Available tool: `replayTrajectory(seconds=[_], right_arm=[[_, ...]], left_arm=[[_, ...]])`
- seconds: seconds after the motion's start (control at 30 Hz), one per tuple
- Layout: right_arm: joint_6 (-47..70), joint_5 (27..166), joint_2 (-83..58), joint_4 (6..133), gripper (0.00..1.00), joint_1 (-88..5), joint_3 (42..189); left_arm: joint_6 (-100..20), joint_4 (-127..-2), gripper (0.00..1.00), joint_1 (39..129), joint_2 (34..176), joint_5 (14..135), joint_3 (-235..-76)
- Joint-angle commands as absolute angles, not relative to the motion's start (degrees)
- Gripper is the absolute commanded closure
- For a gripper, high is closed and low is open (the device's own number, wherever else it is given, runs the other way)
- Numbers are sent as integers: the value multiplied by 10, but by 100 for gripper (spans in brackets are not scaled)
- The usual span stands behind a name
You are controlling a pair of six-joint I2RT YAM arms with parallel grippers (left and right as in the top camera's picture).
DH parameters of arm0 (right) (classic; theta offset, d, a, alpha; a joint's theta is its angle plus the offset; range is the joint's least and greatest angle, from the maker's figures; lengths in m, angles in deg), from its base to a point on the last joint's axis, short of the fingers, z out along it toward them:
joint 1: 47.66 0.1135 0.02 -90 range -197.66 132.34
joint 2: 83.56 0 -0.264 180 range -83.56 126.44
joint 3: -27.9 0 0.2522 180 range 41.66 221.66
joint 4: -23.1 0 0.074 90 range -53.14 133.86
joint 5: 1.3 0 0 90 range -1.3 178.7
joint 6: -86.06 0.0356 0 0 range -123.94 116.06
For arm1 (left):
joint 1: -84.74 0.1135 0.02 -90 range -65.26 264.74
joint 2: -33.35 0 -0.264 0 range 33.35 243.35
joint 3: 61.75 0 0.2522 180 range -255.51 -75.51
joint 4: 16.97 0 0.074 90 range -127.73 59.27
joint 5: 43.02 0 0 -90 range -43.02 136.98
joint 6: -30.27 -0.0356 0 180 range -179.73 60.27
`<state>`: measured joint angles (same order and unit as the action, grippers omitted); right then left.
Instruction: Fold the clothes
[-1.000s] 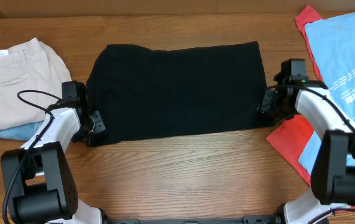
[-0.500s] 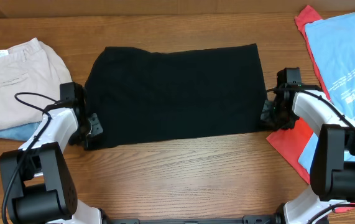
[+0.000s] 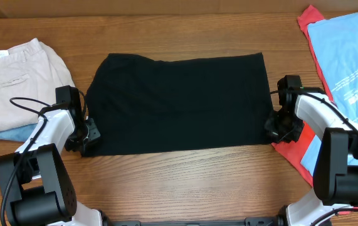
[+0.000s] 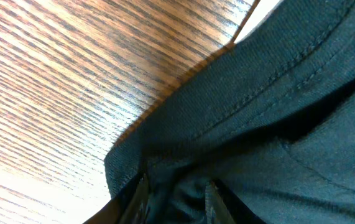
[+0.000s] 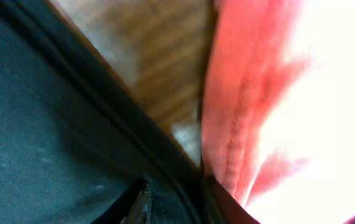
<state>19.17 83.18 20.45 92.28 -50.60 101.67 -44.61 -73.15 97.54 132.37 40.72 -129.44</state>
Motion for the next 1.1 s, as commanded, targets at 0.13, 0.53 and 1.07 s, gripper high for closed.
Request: replayTrajectory(seconds=[0.13, 0.53, 1.07], right_arm=[[216, 782, 233, 946, 71, -511, 951], [244, 784, 224, 927, 70, -511, 916], [241, 784, -52, 924, 50, -511, 957]], left_arm=[[-431, -759, 71, 990, 1335, 358, -1281], [-412, -786, 70, 990, 1328, 365, -1282], [-457, -770, 55, 990, 1153, 460, -1316]])
